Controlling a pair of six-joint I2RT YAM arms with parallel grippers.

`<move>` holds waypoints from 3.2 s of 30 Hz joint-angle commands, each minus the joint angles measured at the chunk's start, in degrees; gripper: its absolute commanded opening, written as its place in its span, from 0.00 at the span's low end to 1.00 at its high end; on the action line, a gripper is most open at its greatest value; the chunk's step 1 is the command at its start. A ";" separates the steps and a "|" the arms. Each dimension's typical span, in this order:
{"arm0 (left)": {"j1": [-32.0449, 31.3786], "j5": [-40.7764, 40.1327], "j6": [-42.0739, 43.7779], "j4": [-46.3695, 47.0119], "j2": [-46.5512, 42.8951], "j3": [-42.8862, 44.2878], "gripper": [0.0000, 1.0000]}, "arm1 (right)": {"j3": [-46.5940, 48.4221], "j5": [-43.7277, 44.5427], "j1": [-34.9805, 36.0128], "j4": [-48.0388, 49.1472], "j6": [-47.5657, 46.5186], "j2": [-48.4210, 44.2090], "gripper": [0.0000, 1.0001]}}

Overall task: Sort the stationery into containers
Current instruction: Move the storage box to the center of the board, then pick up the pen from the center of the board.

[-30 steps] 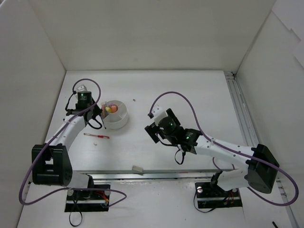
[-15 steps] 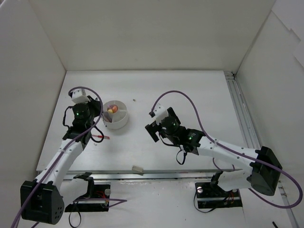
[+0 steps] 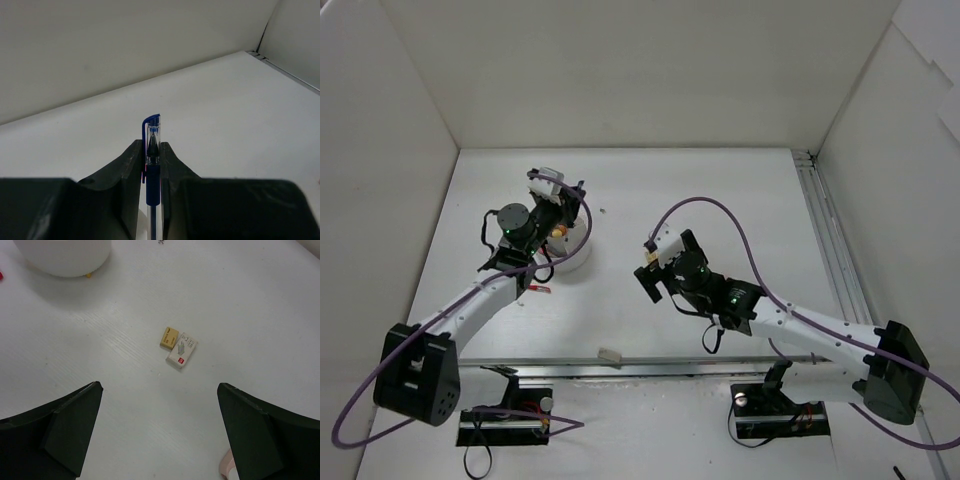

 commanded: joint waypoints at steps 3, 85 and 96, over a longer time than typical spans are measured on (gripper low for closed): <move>-1.09 7.49 4.34 14.35 8.04 5.62 0.00 | -0.51 2.10 -0.71 3.14 -1.43 -3.63 0.98; 15.69 -38.40 -58.33 -67.21 -7.02 -2.82 0.92 | -3.15 -0.19 -3.00 4.72 -1.70 -2.58 0.98; 15.70 -34.44 -58.15 -65.99 18.85 10.46 0.79 | -3.06 1.04 -3.08 2.88 -1.26 -3.37 0.98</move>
